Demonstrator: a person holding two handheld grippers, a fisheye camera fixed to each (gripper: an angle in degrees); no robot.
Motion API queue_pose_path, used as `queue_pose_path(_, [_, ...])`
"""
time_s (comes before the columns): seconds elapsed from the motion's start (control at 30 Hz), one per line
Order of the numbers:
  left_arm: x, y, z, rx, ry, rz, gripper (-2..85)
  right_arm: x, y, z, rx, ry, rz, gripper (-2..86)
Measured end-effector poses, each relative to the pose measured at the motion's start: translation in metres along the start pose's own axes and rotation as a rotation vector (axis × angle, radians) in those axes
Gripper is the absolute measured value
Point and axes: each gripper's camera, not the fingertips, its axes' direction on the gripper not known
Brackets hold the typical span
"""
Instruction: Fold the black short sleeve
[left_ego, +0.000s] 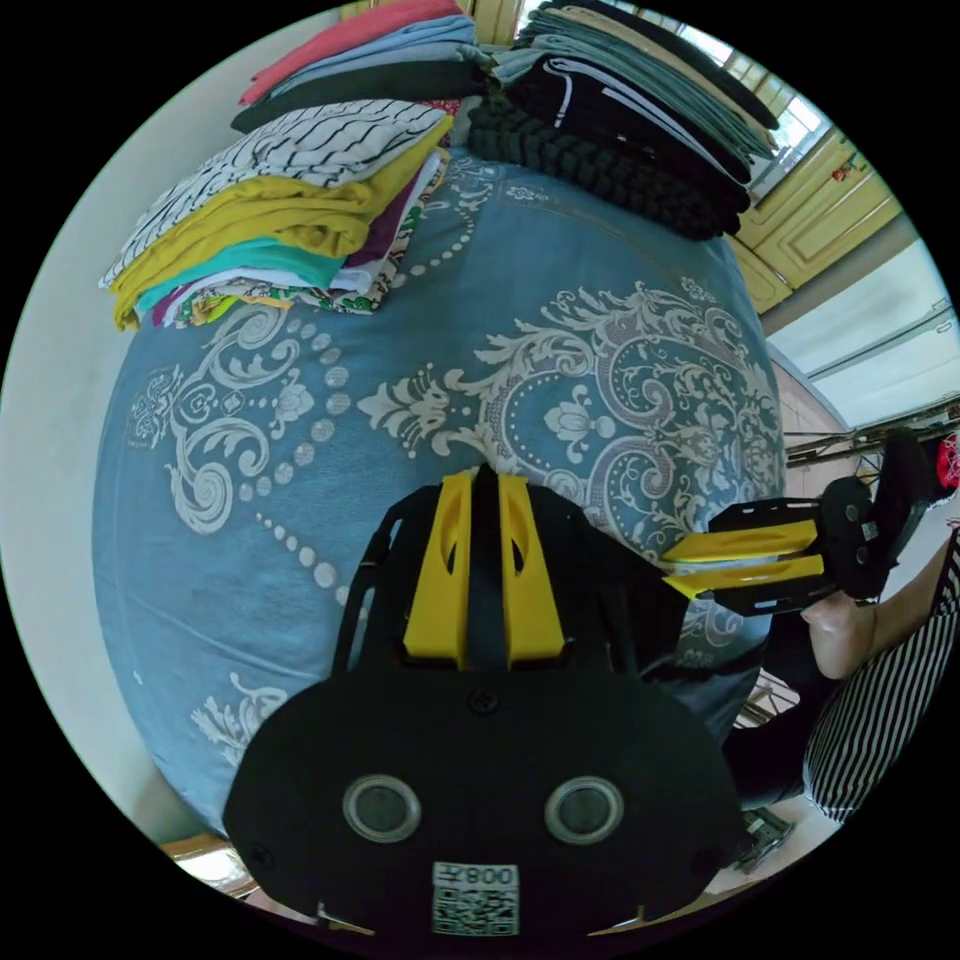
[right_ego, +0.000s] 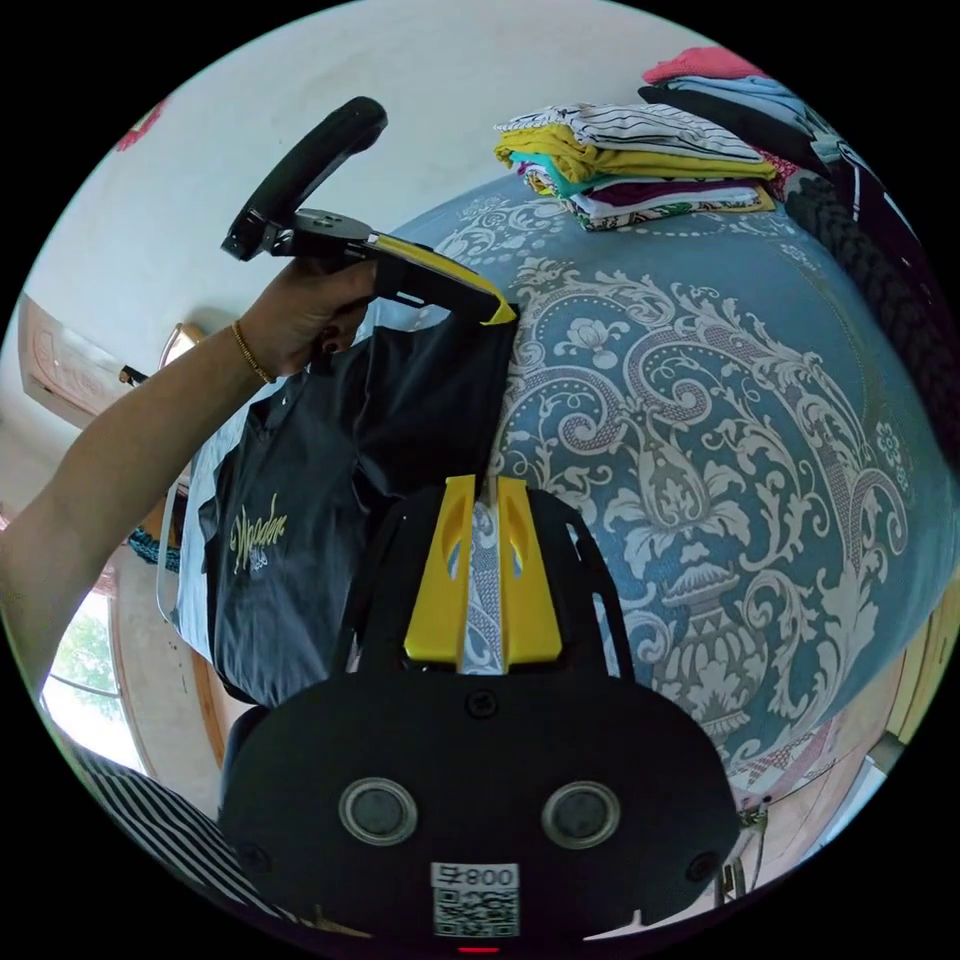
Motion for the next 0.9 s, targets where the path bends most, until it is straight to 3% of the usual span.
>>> queue_pose_path(0.43, [-0.06, -0.003, -0.01, 0.171, 0.023, -0.073, 1.2, -0.021, -0.014, -0.011, 0.081, -0.083, -0.03, 0.0])
queue_pose_path(0.77, [-0.13, 0.082, -0.058, 0.368, 0.042, -0.248, 1.2, -0.068, -0.025, -0.02, 0.19, -0.433, -0.223, 0.1])
queue_pose_path(0.9, [-0.16, 0.137, -0.071, 0.439, 0.077, -0.352, 1.2, -0.094, -0.031, -0.014, 0.16, -0.474, -0.314, 0.7])
